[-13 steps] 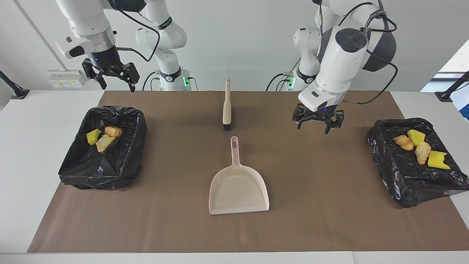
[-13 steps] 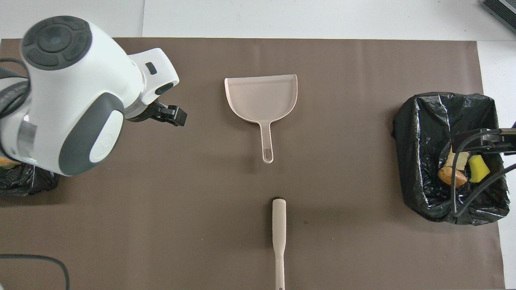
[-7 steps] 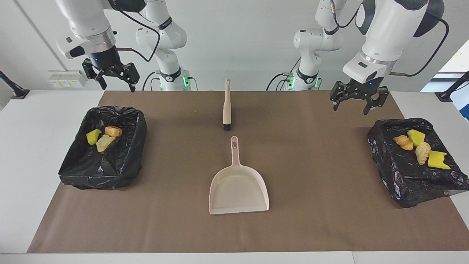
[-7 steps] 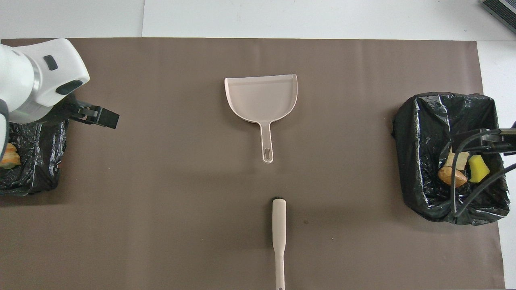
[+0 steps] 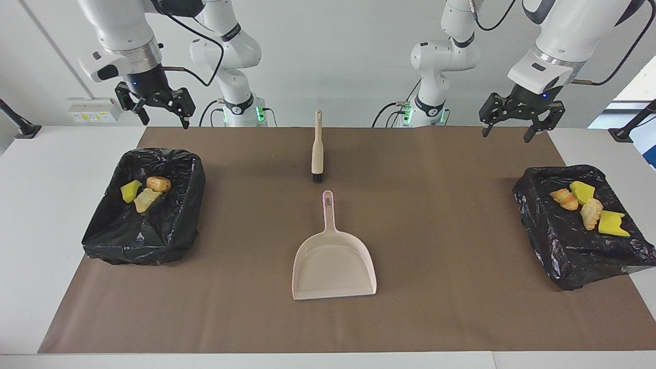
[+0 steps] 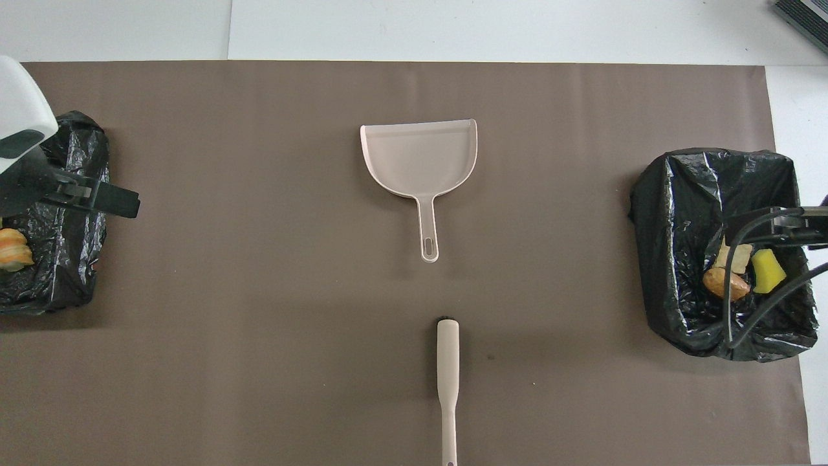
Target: Sweep and dump trash in bin
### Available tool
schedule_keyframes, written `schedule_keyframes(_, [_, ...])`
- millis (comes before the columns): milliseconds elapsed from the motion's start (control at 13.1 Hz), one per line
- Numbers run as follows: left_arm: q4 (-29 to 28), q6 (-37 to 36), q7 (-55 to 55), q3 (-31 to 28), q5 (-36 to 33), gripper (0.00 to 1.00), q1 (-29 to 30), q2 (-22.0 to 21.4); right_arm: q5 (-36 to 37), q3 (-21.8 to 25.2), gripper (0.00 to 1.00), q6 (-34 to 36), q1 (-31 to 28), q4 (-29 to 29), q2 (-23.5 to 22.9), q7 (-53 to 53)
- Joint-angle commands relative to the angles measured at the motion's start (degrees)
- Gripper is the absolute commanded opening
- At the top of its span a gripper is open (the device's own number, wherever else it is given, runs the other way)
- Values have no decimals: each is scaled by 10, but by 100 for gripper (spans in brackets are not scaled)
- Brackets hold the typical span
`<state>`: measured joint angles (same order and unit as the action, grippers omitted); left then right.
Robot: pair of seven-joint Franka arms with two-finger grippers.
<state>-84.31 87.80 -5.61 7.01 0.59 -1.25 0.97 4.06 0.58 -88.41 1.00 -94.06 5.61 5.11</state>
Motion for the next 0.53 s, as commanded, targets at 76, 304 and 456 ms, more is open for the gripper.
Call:
schedule_keyframes(76, [6, -17, -6, -10, 5, 100, 6, -7, -11, -2, 100, -7, -8, -7, 5, -12])
schedule_keyframes(304, [6, -18, -8, -27, 5, 100, 7, -7, -11, -2, 100, -7, -7, -7, 5, -12])
schedule_keyframes(456, [-2, -20, -7, -28, 5, 100, 6, -15, -11, -2, 100, -7, -7, -7, 5, -12])
